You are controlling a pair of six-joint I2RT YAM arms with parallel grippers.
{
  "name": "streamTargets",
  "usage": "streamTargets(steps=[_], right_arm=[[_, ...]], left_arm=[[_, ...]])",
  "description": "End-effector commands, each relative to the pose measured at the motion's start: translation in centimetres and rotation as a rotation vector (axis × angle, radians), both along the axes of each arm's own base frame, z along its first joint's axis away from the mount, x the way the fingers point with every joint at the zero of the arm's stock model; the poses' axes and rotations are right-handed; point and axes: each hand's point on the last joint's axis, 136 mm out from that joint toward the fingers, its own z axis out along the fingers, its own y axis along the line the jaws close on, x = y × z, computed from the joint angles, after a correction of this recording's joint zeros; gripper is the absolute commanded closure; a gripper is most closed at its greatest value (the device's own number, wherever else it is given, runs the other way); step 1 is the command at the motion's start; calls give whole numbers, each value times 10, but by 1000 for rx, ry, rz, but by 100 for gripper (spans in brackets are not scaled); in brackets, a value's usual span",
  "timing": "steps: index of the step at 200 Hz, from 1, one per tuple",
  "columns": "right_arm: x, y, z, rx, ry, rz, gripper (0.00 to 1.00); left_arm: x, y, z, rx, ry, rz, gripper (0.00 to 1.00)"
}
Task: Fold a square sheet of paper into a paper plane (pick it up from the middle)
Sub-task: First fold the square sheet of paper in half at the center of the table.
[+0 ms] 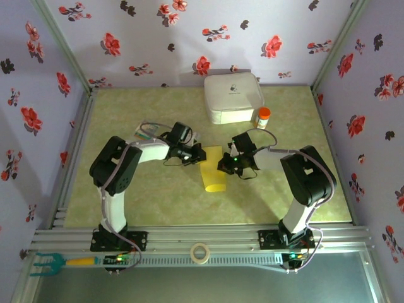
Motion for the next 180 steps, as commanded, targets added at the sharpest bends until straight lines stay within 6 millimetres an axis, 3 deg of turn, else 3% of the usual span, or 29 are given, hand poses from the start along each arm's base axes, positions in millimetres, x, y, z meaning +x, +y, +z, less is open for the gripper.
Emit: streamTargets(steps=[1,43,89,110,180], right_arm=[[-23,-27,-36,-132,113,-45,100],[-24,-28,-35,-134,114,-44,100],[-23,-28,-34,-134,109,-44,100],[-24,-28,-33,-136,111,-45,100],[-25,-31,-35,-140,108,-52,100]], left_arm=[[-1,5,-19,16,40,-9,100],[-3,17,-34,87,60,-3,100],[17,-1,10,-2,-4,-27,99],[21,-7,16,-27,-12,-40,99],[24,8,-23,11,42,-13,99]])
